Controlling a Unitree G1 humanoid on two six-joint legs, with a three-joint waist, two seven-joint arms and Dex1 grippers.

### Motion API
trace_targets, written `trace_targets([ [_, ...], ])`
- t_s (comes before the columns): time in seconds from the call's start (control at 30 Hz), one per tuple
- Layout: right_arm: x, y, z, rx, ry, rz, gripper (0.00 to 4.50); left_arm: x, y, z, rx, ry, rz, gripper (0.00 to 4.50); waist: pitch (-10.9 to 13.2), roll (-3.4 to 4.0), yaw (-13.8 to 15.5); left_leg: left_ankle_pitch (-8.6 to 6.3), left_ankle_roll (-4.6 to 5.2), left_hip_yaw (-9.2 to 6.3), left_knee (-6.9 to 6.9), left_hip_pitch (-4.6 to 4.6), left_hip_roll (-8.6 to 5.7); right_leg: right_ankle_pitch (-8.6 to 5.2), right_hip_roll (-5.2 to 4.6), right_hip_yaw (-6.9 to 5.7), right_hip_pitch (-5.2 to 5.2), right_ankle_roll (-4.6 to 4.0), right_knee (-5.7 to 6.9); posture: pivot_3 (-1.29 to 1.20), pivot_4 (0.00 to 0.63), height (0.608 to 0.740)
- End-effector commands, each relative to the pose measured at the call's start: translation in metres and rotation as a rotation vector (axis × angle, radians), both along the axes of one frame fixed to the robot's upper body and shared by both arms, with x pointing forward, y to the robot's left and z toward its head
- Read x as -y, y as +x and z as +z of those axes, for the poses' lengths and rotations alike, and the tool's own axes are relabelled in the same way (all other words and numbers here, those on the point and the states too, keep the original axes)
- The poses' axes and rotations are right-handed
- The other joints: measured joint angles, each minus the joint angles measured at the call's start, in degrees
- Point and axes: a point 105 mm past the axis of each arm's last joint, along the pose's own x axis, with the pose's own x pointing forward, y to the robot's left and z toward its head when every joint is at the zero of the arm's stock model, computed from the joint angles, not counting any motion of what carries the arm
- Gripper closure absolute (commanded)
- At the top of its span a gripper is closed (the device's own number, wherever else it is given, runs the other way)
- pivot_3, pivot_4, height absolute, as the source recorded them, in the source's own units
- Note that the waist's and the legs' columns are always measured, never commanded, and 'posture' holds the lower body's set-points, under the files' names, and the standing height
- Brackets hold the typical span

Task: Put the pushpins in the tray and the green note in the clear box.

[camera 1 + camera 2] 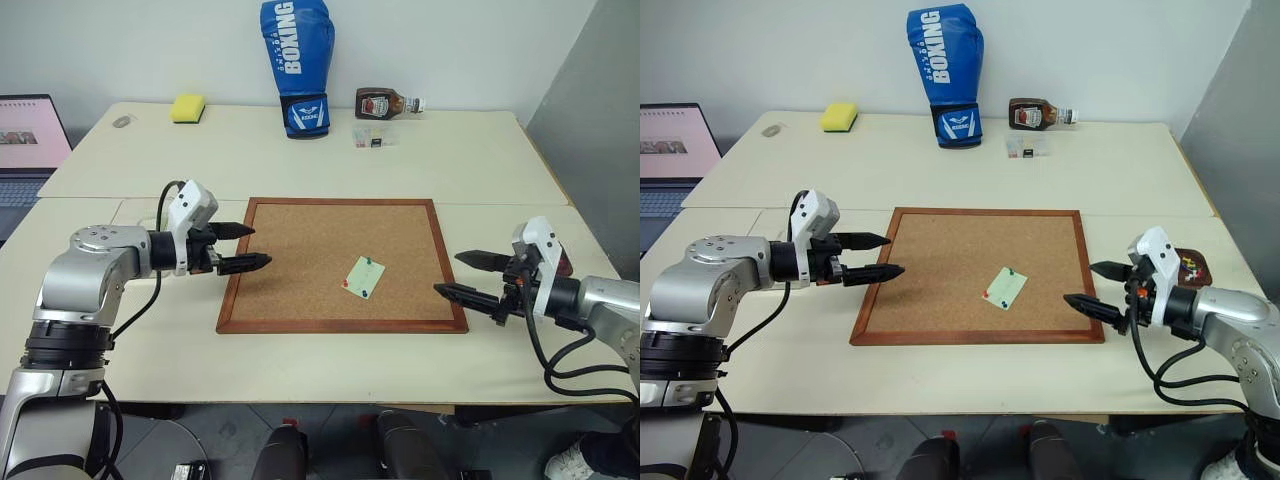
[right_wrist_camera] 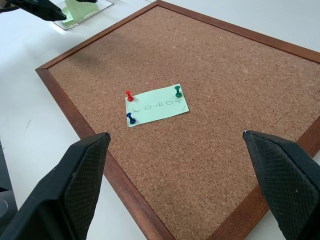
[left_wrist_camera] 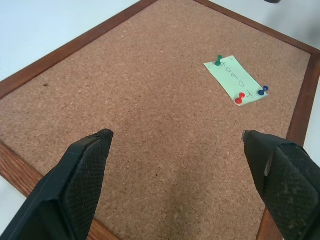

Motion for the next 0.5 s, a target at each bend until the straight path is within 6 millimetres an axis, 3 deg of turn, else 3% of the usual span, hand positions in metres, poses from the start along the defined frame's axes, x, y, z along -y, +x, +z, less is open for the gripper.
trace_targets([
  [0.03,0.001,-0.002,0.011,0.034,0.000,0.020,0.00,0.004,-0.004,0.011,0.037,0.008,-0.036,0.07,0.00,0.00,0.01,0.00,0.00,0.00,0.00,0.00,0.00,0.00,0.00,0.00,0.00,0.00,0.00,0.00,0.150,0.740],
  [0.5,-0.006,-0.020,0.009,-0.021,0.020,0.092,0.00,0.019,-0.018,0.015,-0.053,-0.041,-0.127,0.07,0.00,0.00,0.01,0.00,0.00,0.00,0.04,0.00,0.00,0.04,0.00,-0.01,0.01,0.07,0.04,0.00,0.150,0.740],
])
